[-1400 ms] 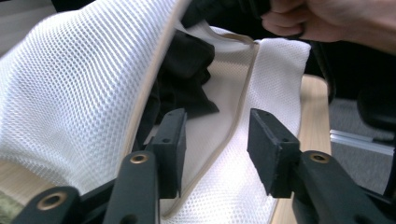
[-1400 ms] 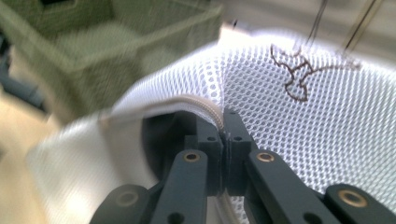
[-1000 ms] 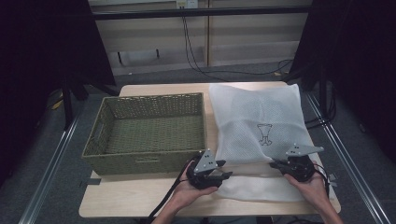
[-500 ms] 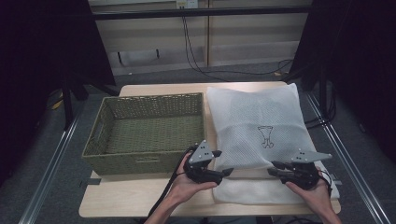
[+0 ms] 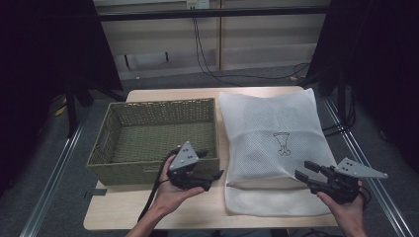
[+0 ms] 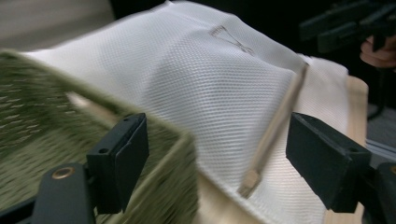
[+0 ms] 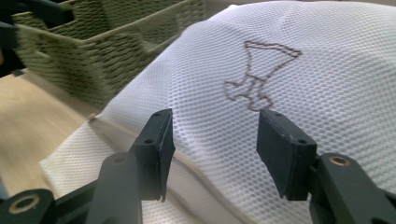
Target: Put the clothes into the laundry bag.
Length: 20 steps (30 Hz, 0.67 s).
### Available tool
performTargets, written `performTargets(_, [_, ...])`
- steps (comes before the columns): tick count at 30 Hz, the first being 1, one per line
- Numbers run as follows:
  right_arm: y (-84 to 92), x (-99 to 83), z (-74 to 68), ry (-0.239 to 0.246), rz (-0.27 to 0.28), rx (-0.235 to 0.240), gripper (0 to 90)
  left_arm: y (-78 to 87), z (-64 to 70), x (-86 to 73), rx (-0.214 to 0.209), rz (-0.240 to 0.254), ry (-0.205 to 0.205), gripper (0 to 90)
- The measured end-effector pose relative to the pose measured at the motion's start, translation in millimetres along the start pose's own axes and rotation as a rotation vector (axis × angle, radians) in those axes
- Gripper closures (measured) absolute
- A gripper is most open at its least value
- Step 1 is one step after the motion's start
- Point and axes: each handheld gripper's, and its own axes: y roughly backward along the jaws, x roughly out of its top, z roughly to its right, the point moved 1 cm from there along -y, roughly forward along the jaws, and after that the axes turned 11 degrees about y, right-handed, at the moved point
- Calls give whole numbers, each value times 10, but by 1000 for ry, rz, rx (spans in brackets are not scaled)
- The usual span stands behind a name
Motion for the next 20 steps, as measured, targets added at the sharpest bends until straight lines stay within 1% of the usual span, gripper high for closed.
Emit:
performTargets(1, [16,-6,12,-2,12,-4,450,72,-21,-11,2,20,8,184])
performTargets(2, [36,-8,21,-7,14,-10,444,148,-38,-33,13,35,13,184])
performTargets(3, [63,-10,23,-8,18,-22,436,219,-55,-69,28,51,8,184])
performTargets(4, [99,-17,27,-9,31,-37,423,309,-69,-123,61,60,7,184])
performTargets(5, [147,-24,37,-10,46,-50,420,365,-99,-176,67,64,10,183])
performTargets(6, [184,-27,43,-14,51,-59,418,411,-127,-232,79,62,21,184])
performTargets(7, [217,-30,47,-26,61,-79,398,444,-147,-276,87,64,21,183])
performTargets(8, [240,-35,55,-30,68,-91,397,491,-169,-332,101,64,26,184])
performTargets(9, [264,-39,62,-41,75,-91,397,530,-186,-374,119,54,27,183])
performTargets(10, [282,-45,70,-35,74,-99,397,566,-201,-406,116,33,32,188])
performTargets(11, [298,-49,66,-47,76,-105,392,608,-215,-437,116,27,37,197])
performTargets(12, [300,-57,75,-50,82,-109,386,657,-226,-471,119,34,52,185])
performTargets(13, [303,-62,79,-51,77,-112,385,724,-235,-516,120,43,83,157])
performTargets(14, [309,-66,83,-49,76,-118,378,760,-243,-543,122,49,91,144])
performTargets(16, [317,-75,90,-63,86,-126,373,852,-261,-603,154,75,81,133])
performTargets(17, [312,-81,90,-68,93,-128,370,880,-280,-623,171,81,88,139])
performTargets(18, [293,-83,94,-71,92,-123,352,905,-294,-641,174,85,111,138])
performTargets(19, [285,-80,85,-73,85,-123,347,927,-305,-658,176,84,121,129])
performTargets(20, [279,-78,81,-61,80,-123,348,943,-307,-675,188,84,110,132])
